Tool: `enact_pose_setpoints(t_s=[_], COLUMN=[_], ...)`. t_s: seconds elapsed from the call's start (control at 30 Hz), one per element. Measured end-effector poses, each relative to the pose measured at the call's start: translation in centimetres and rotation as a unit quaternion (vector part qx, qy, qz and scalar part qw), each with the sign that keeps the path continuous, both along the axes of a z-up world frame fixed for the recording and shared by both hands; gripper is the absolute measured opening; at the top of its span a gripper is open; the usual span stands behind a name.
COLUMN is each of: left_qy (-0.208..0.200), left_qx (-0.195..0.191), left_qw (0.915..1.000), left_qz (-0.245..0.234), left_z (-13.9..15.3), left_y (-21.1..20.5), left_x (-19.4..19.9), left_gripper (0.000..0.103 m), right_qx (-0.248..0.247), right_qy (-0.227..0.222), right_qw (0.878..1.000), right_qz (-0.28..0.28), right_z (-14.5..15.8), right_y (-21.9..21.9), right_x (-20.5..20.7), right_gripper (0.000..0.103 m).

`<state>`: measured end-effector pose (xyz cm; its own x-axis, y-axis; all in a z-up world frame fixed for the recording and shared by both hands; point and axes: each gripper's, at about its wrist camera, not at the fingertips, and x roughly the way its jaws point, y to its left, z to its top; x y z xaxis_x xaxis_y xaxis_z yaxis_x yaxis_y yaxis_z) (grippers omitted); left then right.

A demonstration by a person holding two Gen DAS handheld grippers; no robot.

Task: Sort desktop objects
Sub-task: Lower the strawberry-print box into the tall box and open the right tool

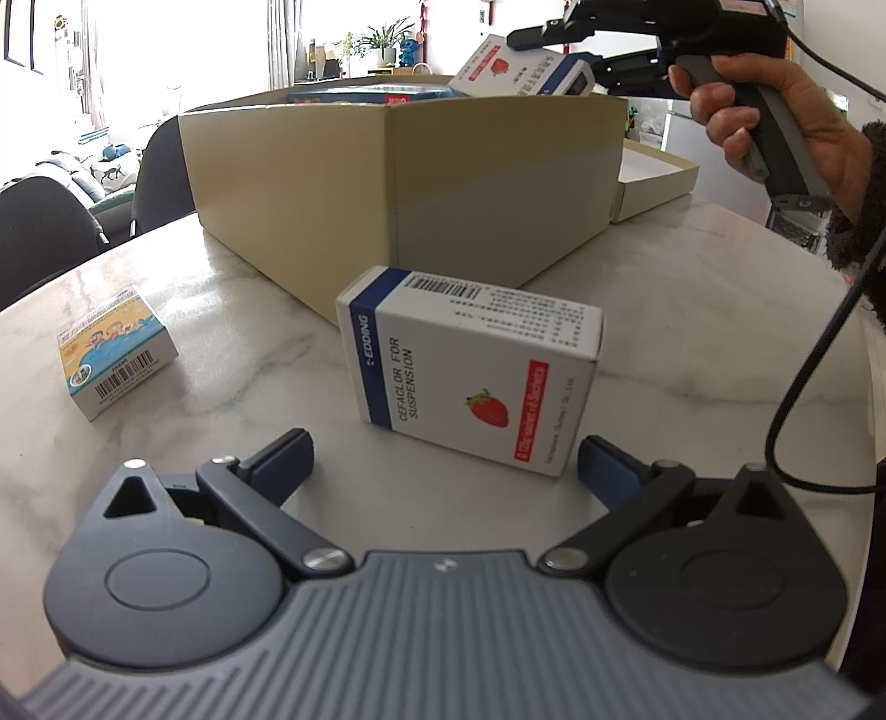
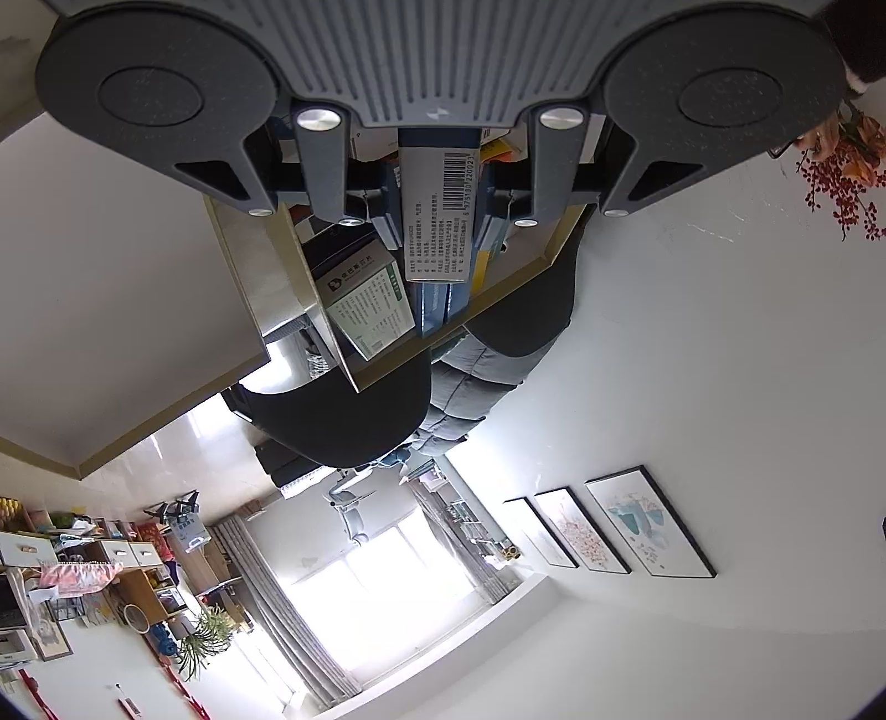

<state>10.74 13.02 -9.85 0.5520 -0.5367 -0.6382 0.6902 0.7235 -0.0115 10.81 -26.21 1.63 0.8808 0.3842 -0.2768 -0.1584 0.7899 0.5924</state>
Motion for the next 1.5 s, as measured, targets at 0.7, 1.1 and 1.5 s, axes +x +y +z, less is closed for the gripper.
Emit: enact_pose_setpoints(t_s=[0.7,1.1,1.5], left_qy=[-0.001,-0.001,-0.002], left_qx=[0.0,0.0,0.0], left_qw=[1.0,1.0,1.0], left_qz=[0.001,0.001,0.002], left_z=[0.0,-0.1,-0.1], left_y=[0.0,0.0,0.1], left_x=[-0.1,-0.1,-0.1], left_gripper=[0.103,0.103,0.103], right_qx=[-0.099,-0.173,-0.267], right_qy=[-0.011,0.033,0.045], right_qw=[0.995,0.984,0.962], right_qz=[-0.014,0.03,0.045], right_z=[0.7,1.2,0.9], right_y=[0.6,3.3,7.7], right_x=[-0.5,0.6,1.7], right_gripper=[0.031,0.072,0.062])
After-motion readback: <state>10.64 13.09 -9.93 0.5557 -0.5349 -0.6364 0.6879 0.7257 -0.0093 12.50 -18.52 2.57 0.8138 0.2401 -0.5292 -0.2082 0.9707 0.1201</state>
